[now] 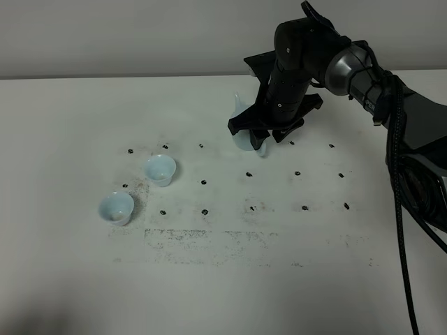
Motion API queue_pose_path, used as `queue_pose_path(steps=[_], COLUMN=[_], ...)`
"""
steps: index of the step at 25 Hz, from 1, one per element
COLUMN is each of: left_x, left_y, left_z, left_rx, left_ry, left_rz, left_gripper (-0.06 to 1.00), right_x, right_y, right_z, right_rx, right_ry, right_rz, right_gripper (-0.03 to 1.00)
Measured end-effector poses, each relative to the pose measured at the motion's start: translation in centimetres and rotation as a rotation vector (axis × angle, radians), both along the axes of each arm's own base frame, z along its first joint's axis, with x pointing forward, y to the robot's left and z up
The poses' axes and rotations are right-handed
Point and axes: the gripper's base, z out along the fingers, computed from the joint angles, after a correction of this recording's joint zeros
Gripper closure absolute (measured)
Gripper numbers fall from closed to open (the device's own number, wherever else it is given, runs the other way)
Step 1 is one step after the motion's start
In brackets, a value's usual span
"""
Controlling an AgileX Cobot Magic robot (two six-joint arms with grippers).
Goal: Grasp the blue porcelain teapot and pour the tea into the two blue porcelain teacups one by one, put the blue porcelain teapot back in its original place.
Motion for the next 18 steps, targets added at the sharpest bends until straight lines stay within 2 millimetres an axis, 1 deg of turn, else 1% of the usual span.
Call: queue_pose_path(steps=[18], left_x=[0.0], left_y=[0.0], left_z=[0.0], left_rx=[0.0], left_ry=[0.0], left_rz=[0.0], left_gripper=[0.31], right_x=[-0.04], right_y=[0.04], right_z=[0.0], right_rx=[0.005], right_ry=[0.005], right_rz=[-0.001], right_gripper=[0.55])
